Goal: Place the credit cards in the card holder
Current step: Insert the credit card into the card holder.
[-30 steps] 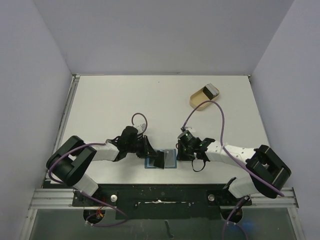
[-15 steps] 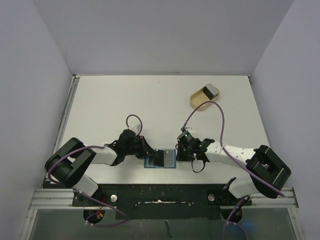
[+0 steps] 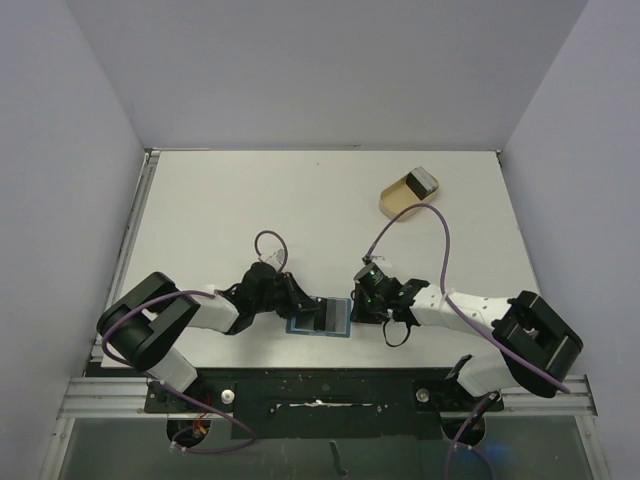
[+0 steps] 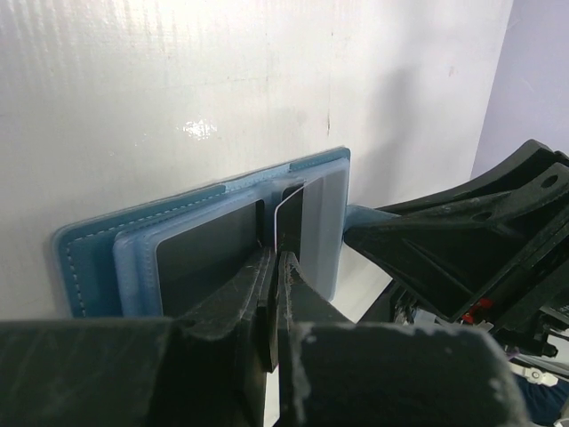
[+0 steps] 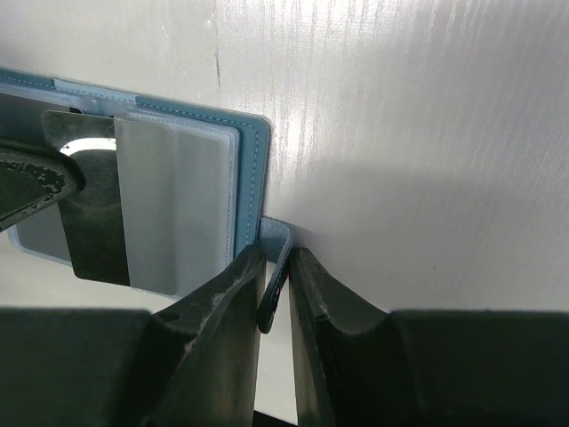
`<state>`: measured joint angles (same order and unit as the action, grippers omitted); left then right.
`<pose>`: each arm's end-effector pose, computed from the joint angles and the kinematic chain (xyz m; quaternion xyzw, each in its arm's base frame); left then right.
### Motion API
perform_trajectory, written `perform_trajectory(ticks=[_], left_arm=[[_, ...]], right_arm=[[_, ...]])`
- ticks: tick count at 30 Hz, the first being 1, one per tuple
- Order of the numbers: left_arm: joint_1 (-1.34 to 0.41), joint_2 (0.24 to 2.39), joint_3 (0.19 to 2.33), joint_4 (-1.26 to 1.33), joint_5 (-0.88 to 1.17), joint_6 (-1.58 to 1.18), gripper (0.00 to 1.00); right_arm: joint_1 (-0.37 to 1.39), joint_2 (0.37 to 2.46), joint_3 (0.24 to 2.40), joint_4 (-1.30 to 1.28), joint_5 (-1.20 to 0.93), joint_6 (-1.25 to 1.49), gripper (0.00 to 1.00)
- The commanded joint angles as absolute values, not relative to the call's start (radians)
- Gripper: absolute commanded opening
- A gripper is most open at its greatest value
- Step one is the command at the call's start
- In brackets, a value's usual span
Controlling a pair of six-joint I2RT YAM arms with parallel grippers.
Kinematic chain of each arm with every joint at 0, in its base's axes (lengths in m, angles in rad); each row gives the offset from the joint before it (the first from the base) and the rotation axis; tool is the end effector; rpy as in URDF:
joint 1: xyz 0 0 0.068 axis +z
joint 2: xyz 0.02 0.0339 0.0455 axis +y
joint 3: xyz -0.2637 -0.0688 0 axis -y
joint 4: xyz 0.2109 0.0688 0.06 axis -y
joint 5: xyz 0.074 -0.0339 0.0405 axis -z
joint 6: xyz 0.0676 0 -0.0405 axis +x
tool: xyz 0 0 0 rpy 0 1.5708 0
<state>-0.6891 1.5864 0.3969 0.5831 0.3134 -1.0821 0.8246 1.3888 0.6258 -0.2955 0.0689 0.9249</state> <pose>0.1966 -0.1890 0.1249 -0.0999 0.8724 -0.4422 0.1828 0.1633 0.1698 0.1472 0.0572 0.9651 0.1729 0.1879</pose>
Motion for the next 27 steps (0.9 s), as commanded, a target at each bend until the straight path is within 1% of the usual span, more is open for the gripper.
perform_trajectory(ticks=[1,7,13,19,23,27], left_arm=[[-0.714,1.608,0.382,0.615,0.285,-1.090,0.00],[-0.741,1.611,0.399,0.601,0.273,-1.097,0.00],[-0.763,1.611,0.403,0.601,0.251,-1.116,0.15],[-0.762,1.516,0.439,0.431,0.192,-1.080,0.28],[-0.762,1.456,0.433,0.400,0.169,-1.087,0.34],[-0.764,1.449,0.429,0.402,0.186,-1.105,0.37]], right_arm=[[0.839,1.376,0.605,-0.256,0.057,0.960,0.19],[0.839,1.367,0.606,-0.231,0.060,0.976,0.19],[0.840,1.369,0.606,-0.219,0.054,0.982,0.19],[0.841,1.343,0.602,-0.242,0.076,0.982,0.19],[0.840,1.322,0.595,-0.242,0.084,0.986,0.19],[0.840,1.307,0.587,-0.214,0.075,0.981,0.19]])
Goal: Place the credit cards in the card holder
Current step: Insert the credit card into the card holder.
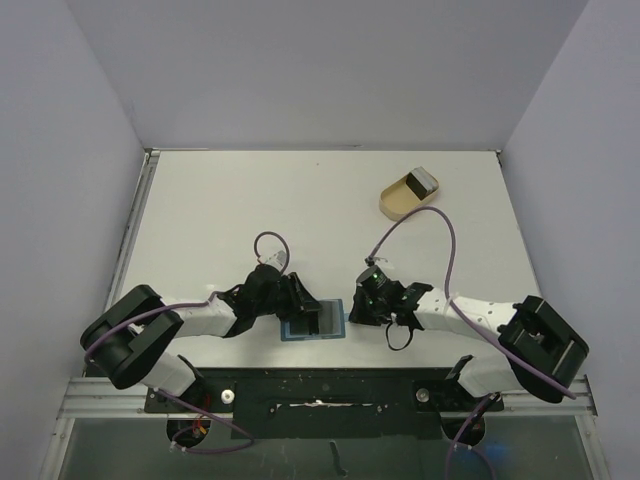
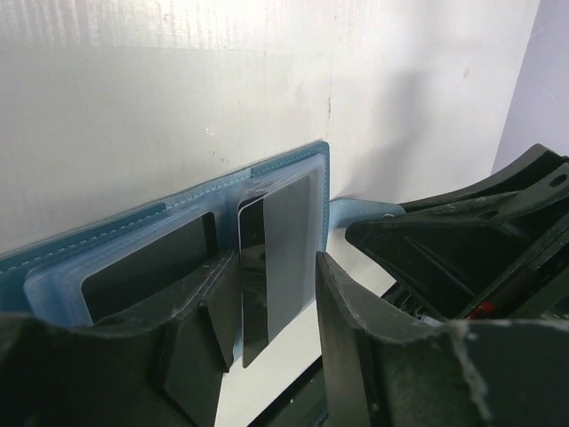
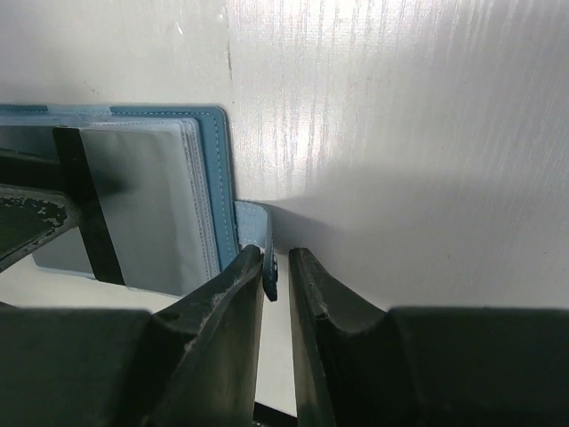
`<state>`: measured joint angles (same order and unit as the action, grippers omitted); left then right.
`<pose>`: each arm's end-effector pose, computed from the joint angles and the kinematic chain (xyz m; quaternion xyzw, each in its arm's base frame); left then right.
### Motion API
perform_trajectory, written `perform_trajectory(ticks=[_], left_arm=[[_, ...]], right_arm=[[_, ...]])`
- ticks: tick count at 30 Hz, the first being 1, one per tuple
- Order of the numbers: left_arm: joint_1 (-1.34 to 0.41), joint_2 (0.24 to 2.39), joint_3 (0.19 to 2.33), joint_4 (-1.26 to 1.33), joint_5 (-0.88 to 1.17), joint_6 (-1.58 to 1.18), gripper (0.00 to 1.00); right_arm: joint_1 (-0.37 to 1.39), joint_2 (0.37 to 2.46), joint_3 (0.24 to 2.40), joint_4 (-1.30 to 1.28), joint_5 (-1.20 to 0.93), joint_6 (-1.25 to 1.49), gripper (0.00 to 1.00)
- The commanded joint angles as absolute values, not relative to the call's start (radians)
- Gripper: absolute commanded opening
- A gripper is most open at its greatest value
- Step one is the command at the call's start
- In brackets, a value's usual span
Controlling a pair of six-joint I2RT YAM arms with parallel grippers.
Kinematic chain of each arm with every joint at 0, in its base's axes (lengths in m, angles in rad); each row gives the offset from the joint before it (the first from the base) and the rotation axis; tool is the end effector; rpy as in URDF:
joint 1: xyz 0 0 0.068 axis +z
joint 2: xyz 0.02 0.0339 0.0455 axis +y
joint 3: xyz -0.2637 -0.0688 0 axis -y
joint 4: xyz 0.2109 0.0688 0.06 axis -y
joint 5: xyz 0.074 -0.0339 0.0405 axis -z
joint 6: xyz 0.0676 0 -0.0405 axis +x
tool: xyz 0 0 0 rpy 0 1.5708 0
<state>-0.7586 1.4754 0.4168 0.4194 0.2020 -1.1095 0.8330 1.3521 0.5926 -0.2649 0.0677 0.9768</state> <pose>0.1816 -0.1908 0.1379 -0.1106 0.8832 -0.4128 0.1933 0.1585 0.1675 0.1484 0.0782 0.9592 0.1919 0.1922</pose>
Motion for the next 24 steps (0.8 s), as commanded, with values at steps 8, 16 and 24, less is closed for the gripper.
perform_trajectory(ticks=[8,16,24], left_arm=[[-0.764,1.453,0.425,0.407,0.193,-1.105,0.38],[-0.764,1.415,0.455,0.314,0.151,-1.072,0.38],[-0.764,1.386,0.508,0.189,0.131,-1.046,0.39]], right_arm=[[0.840,1.309,0.632,-0.232,0.096,0.936,0.22],[0.840,1.340,0.666,-0.242,0.117,0.909,0.14],[0.844,1.319,0.644,-0.236,0.121,0.919,0.00]])
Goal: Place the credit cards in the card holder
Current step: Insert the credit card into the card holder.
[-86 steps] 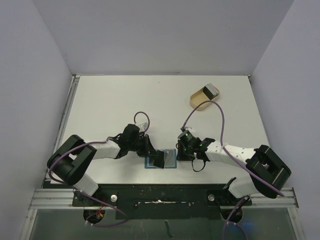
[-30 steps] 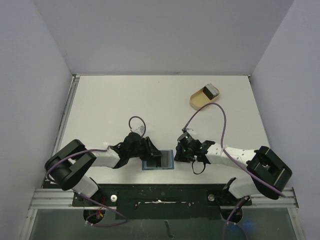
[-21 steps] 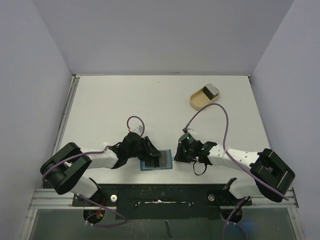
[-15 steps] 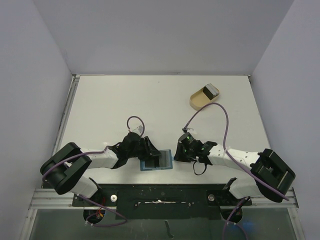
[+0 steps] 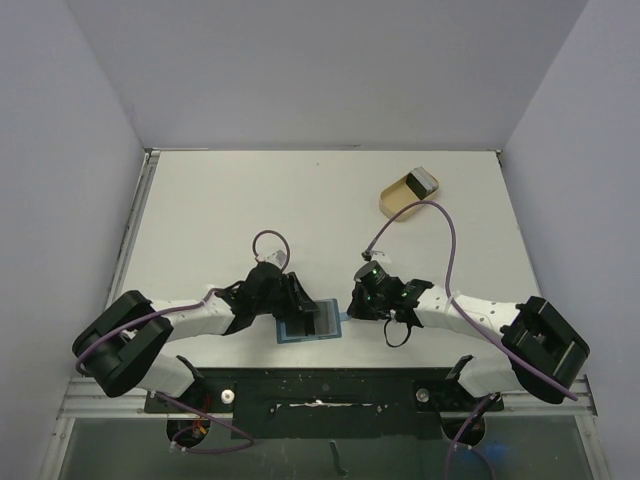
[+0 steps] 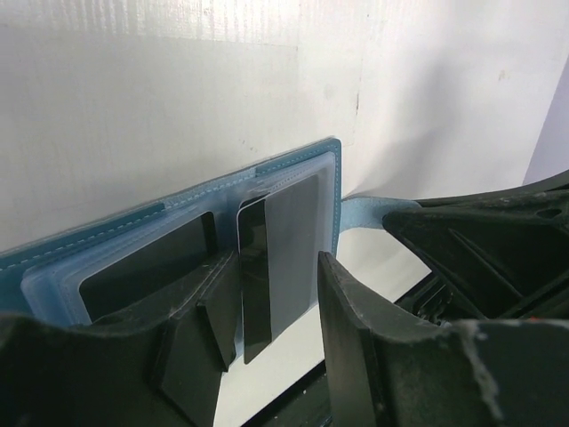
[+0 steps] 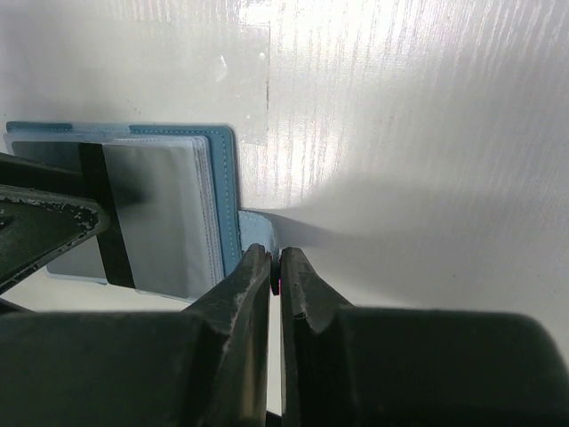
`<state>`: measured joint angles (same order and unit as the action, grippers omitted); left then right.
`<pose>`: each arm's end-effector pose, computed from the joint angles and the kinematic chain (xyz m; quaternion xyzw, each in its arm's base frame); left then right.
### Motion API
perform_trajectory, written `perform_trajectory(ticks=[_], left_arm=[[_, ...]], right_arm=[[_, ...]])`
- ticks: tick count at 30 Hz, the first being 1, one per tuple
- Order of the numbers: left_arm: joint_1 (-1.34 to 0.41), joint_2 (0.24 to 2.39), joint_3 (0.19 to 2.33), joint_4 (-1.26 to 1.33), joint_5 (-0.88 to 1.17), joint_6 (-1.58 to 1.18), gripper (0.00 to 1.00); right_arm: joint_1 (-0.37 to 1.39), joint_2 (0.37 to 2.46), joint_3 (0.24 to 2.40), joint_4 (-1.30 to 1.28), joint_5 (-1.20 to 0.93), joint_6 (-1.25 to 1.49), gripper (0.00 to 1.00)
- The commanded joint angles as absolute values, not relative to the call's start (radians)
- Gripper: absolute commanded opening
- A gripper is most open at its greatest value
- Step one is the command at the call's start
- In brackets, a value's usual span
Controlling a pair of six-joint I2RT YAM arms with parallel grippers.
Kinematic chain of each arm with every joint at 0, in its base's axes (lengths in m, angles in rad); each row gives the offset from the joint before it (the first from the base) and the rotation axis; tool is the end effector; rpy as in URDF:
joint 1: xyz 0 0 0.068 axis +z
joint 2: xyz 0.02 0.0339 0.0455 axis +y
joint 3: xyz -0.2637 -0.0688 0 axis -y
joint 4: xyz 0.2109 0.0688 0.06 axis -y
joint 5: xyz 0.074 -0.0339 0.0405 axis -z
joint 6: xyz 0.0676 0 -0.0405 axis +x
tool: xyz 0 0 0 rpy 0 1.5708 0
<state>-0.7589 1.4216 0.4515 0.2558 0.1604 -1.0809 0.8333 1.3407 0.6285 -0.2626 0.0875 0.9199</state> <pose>0.1782 -0.1839 0.1420 -0.1125 0.9004 -0.3735 0.1928 0.1644 0.1722 0.1609 0.0542 0.9536 0.1987 0.2198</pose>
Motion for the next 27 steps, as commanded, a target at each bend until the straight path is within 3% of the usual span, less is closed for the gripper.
perform_trajectory(ticks=[1,5,27], left_arm=[[-0.764,1.383,0.512,0.180,0.130,-1.046,0.40],[-0.764,1.372,0.509,0.173,0.130,-1.048,0.47],[-0.765,1.334,0.543,0.099,0.122,-1.062,0.48]], right_arm=[[0.845,1.314,0.640,-0.237,0.123,0.923,0.00],[0.847,1.298,0.626,-0.239,0.125,0.934,0.00],[0.857,1.276,0.614,-0.244,0.139,0.950,0.00]])
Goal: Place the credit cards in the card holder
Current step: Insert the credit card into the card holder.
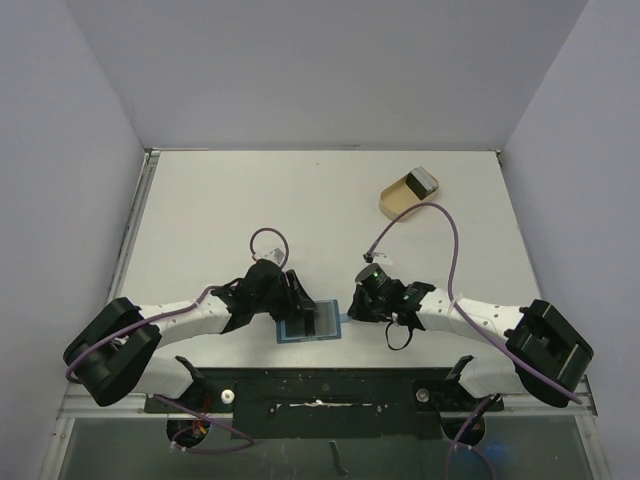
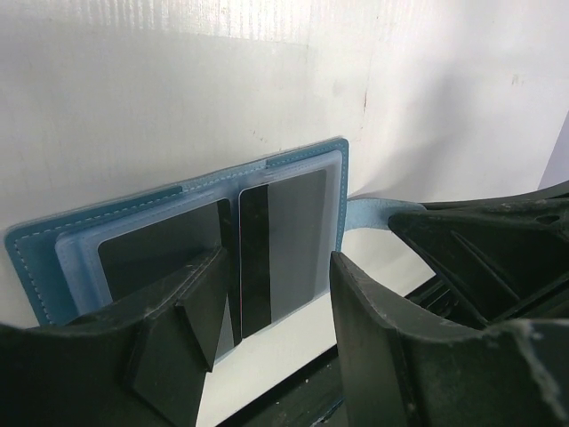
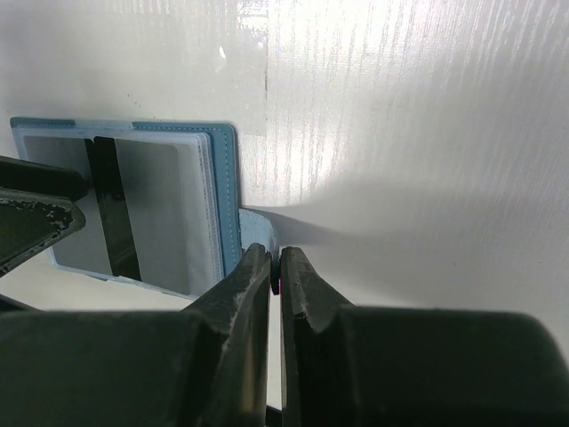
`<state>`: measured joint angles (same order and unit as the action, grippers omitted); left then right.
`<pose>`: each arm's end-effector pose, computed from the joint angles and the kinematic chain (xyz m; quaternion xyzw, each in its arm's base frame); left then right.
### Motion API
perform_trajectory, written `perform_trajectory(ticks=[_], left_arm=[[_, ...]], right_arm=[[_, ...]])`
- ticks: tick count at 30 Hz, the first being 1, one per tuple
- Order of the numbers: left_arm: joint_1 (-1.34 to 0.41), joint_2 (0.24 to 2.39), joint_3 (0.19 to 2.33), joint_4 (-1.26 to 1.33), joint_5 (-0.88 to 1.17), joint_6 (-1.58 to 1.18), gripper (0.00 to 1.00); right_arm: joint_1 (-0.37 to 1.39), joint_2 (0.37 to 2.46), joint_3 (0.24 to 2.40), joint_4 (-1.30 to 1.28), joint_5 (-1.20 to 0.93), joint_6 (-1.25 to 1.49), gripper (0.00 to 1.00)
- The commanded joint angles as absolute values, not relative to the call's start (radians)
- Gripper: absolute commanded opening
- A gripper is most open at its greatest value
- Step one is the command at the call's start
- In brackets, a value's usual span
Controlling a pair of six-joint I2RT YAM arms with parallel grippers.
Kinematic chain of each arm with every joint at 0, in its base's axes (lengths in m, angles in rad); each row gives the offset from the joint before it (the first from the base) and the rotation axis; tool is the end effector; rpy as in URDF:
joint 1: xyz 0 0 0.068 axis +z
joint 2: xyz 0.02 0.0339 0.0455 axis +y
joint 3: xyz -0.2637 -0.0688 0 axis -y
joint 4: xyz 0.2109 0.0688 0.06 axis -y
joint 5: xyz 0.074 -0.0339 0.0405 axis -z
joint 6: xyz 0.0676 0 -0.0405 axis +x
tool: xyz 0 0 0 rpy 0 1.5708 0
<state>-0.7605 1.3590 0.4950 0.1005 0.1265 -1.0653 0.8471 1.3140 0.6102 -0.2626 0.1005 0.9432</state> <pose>0.1746 -0.1778 0.1524 -0.1148 0.9109 -0.3457 0.1937 0.1593 0.1700 0.1616 0.0607 0.9517 0.2020 0.2233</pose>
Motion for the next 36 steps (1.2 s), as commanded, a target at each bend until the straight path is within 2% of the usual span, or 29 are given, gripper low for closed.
perform_trajectory(ticks=[1,36], left_arm=[[-0.765,1.336,0.543,0.102,0.126,-1.064,0.48],[-0.826,1.481,0.515,0.395,0.218,-1.193,0.48]], right_arm=[[0.856,1.276,0.612,-0.244,0.139,0.951,0.00],[0.863,1.272,0.607,-0.234,0.150,0.964,0.00]])
